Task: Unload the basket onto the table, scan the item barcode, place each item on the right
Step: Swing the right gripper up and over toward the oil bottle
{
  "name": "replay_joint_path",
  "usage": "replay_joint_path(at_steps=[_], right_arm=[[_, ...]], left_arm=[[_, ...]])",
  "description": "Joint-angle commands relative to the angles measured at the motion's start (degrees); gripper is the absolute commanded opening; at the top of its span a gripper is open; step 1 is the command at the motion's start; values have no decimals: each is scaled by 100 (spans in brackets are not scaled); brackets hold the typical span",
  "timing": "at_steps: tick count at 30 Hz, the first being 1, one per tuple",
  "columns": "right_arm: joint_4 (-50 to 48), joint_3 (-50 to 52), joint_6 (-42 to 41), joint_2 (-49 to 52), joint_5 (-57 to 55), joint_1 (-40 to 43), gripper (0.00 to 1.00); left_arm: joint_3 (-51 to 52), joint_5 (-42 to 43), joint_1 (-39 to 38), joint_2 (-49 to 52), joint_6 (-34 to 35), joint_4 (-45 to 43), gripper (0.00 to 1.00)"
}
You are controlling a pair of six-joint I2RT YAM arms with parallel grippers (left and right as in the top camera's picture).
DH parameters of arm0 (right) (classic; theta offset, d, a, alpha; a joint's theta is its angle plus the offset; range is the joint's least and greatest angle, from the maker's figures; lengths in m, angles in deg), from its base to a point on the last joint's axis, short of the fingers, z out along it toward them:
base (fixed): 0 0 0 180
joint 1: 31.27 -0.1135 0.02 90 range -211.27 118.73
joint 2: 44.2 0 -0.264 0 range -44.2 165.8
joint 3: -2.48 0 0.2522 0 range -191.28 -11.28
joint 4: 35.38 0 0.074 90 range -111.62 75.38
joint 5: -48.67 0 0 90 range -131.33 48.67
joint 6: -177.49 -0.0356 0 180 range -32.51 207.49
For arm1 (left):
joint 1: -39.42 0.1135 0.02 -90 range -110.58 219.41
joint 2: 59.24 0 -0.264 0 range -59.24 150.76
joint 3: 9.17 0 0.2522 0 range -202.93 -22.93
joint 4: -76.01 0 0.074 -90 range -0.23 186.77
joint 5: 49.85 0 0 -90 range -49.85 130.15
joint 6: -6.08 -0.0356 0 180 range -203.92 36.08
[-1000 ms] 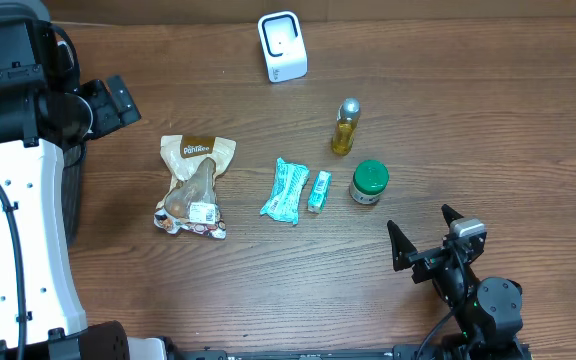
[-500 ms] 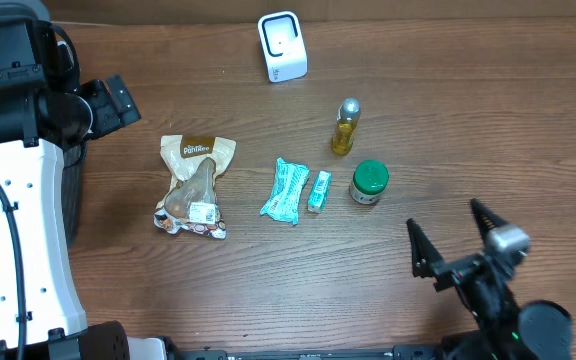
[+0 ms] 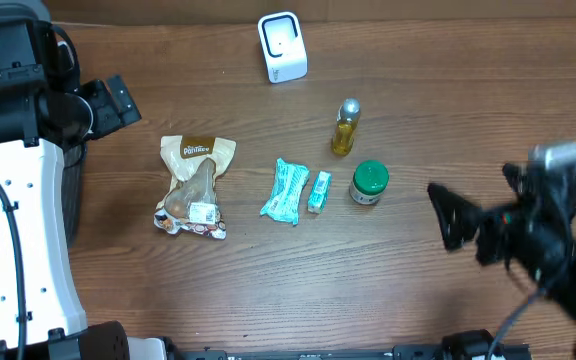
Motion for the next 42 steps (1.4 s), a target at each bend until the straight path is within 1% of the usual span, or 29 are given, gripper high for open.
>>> replay_joint_path(at_steps=[1,3,7,10,19,21,22,24,26,32,36,42], right_arm=[[667,-1235,129,1088,55,11,100],[833,-1530,-15,1655,146,11,100],[1202,-1530,-476,2293,610,11,100],[1333,-1528,-476,2870,999,11,100],[1801,-1515,-616,4068,1034,11,100],[1799,-1458,-999,4258,809,11,100],[1762,-1379,-1480,4374,385,11,100],[1676,-1239,-2006,4439,-116,11,100],[1495,-1010,-2378,4441,-321,9,100],[1016,-358,-2719,4441,-343,4,100],[428,273,-2841,4441,-411,0,100],[-273,988,-2857,4441,-428,0,100]], left_arm=[[-35,2,9,20,-66,-2,100],[-35,4,9,20,-66,0,100],[-35,2,9,20,-66,-2,100],[-35,4,9,20,-66,-2,100],[-35,4,9,20,-66,0,100],[-35,4,9,20,-66,-2,100],[-35,2,9,20,-66,-2,100],[-35,2,9,20,-66,-2,100],[-35,2,9,20,-66,-2,100],[-35,2,9,20,-66,-2,100],[-35,4,9,20,-66,-2,100],[-35,2,9,20,-66,-2,100]])
